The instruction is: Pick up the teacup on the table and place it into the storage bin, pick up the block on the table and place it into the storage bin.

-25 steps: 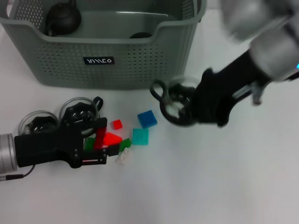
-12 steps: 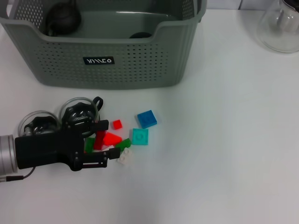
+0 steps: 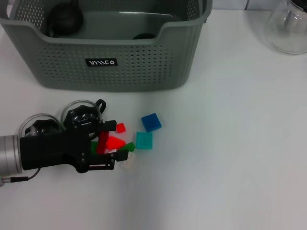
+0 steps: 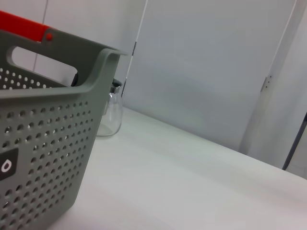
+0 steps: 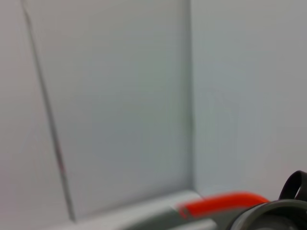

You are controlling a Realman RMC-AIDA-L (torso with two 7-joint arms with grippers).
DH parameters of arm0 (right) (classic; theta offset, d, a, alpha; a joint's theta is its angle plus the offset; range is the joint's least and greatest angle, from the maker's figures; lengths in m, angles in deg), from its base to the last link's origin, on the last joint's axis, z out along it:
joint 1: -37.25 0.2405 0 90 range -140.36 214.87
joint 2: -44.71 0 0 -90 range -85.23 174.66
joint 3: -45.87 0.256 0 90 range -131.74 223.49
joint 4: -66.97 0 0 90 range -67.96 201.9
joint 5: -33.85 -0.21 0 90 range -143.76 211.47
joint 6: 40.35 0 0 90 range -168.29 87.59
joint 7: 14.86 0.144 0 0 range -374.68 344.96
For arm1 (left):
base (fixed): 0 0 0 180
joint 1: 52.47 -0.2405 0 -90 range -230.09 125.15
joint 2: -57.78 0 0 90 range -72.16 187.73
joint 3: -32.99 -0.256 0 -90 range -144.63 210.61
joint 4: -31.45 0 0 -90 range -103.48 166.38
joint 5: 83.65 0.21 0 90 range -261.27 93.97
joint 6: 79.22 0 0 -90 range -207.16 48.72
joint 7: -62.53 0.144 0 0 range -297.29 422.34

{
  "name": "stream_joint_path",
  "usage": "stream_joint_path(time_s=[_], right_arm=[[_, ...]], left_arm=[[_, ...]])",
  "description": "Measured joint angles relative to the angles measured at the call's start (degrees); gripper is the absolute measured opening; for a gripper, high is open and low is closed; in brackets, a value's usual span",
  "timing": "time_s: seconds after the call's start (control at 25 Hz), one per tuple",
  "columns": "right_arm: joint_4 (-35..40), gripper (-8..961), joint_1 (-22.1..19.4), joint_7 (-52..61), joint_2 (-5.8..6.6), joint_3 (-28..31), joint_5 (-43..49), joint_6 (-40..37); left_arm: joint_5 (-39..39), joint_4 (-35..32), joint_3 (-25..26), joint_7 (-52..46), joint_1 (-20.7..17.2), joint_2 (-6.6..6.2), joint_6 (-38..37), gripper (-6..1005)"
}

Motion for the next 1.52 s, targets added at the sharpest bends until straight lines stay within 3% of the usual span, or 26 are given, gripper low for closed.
stream_joint_path(time_s=[0.24,0.32,0.44,0.56,0.92,1.52], right_arm=[[-6.65,56,3.57,-3.25,-3.02,-6.84,9.31,14.08],[-8.45,56,4.26,-3.09,-4.75,-9.56,13.73,19.39],[-10.25,56,4.82,-2.85,-6.84,-11.26,18.84,23.87],[-11.64,56,5.14,-2.31,-8.14,-12.58,22.58,26.63],[-14.62,57,4.82,2.44,-8.52,-20.84,24.28,31.68],[-16.00,56,3.15,2.91,-8.54,-21.57,23.96,32.86]], left_arm=[[0.00,0.76,-0.45,0.11,0.11,0.14,0.48,805],[0.00,0.84,-0.46,0.15,0.13,0.15,0.51,805],[0.00,0.87,-0.47,0.16,0.15,0.17,0.53,804],[0.00,1.10,-0.47,0.17,0.22,0.17,0.55,804],[0.00,1.52,-0.44,0.17,0.51,0.17,1.06,802],[-0.01,1.57,-0.47,0.16,0.68,0.17,1.15,798]])
